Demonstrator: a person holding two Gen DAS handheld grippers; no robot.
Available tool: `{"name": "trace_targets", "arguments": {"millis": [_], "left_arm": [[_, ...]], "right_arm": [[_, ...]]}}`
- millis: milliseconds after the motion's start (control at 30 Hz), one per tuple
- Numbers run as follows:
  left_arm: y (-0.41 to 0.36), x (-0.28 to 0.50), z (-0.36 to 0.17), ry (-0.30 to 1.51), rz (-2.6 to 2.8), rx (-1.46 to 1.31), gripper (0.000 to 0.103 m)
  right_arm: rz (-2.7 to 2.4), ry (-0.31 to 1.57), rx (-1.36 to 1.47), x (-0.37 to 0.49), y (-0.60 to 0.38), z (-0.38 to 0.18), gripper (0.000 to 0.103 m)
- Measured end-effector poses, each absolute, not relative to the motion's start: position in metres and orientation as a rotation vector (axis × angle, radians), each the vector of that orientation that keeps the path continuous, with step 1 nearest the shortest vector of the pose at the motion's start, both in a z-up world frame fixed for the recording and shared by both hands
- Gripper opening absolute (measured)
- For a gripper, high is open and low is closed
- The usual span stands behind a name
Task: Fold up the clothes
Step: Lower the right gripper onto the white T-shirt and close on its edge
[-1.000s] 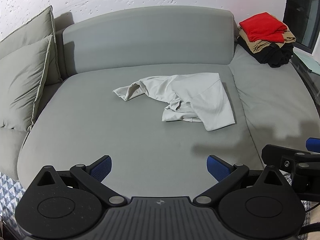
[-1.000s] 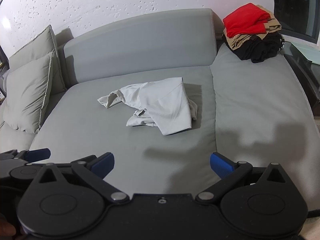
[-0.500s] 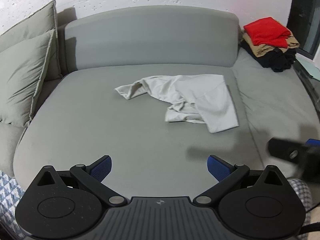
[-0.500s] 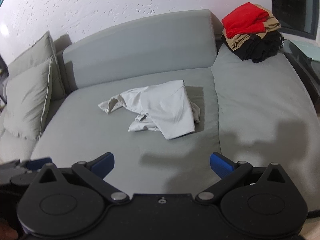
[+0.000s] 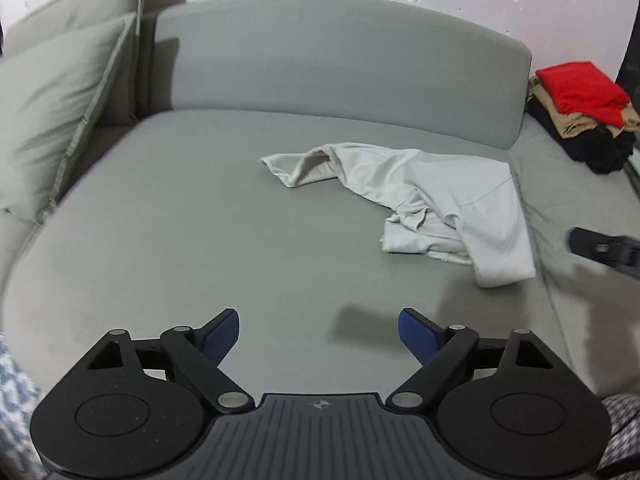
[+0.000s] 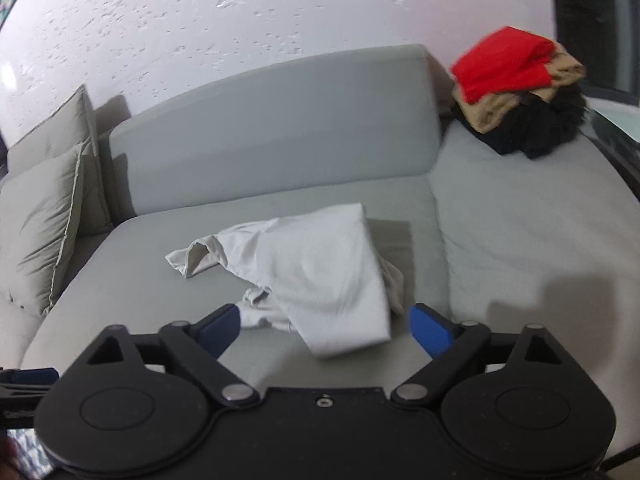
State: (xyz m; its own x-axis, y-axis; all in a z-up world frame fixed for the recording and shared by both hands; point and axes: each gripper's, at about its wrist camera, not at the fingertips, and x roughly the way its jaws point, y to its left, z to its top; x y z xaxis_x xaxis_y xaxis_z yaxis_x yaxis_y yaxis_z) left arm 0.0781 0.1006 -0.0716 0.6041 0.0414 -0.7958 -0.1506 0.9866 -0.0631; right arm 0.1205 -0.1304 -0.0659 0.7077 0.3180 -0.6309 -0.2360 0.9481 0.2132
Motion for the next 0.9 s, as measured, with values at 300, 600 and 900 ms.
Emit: {"name": "trace_targets", "arguments": {"millis": [300, 600, 900], "left_arm": [[0.111, 0.113, -0.086, 0.89, 0.142, -0.248, 0.093], [0.108, 0.12, -0.102, 0.976, 0.193, -0.166, 0.094], [0.096, 0.11, -0.091, 0.896, 0.121, -0.084, 0.093]], "right_arm": [[0.424, 0.739, -0.038, 0.176, -0.073, -0.094, 0.071], [0.406, 0.766, -0.228, 0.213, -0.031, -0.134, 0.072], [0.202, 0.749, 0.112, 0.286, -0.117, -0.071, 0.004]]}}
